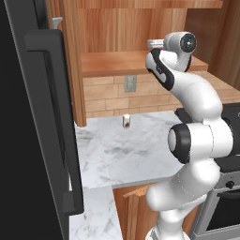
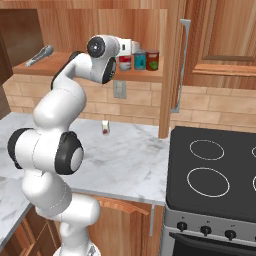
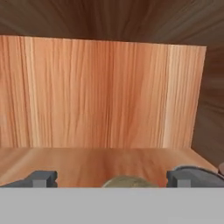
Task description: Pick the cans from the counter and place them in their designated side in the cabinet.
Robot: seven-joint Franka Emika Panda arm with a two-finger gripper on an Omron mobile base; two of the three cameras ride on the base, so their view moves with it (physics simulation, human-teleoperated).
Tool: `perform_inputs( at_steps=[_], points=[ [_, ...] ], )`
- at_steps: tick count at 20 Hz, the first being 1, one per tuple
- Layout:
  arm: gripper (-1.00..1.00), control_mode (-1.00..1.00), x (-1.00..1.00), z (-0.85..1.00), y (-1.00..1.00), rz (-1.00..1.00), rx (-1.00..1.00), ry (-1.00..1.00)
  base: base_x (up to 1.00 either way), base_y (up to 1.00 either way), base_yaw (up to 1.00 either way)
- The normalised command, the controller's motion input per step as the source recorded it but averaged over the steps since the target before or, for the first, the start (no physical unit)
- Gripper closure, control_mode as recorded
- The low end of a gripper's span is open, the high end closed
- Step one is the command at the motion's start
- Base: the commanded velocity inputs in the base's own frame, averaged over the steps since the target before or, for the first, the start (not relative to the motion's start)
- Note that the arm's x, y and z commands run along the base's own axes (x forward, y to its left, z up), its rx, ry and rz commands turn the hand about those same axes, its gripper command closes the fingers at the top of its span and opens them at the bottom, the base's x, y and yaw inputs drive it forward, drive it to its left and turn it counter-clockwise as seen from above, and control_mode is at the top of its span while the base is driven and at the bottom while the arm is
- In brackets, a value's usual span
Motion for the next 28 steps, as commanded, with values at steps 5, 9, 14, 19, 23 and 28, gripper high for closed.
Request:
perform_inputs(
  at_steps=[5,9,14,19,23,28],
  points=[
    [-1.00,-1.00,-0.37,0.10,0.00,0.05,0.00,-0.19,0.00,0.00,0.00],
    [-1.00,-1.00,-0.63,0.09,0.03,0.03,-0.03,-0.14,0.00,0.00,0.00],
    [-1.00,-1.00,-0.77,0.01,0.01,0.01,-0.07,-0.04,0.00,0.00,0.00],
    [-1.00,-1.00,-0.67,0.00,0.10,0.00,-0.09,0.13,0.00,0.00,0.00],
    [-1.00,-1.00,-0.63,0.00,0.23,0.02,-0.11,0.21,0.00,0.00,0.00],
    [-1.00,-1.00,-0.69,-0.01,0.36,0.02,-0.14,0.18,0.00,0.00,0.00]
  ],
)
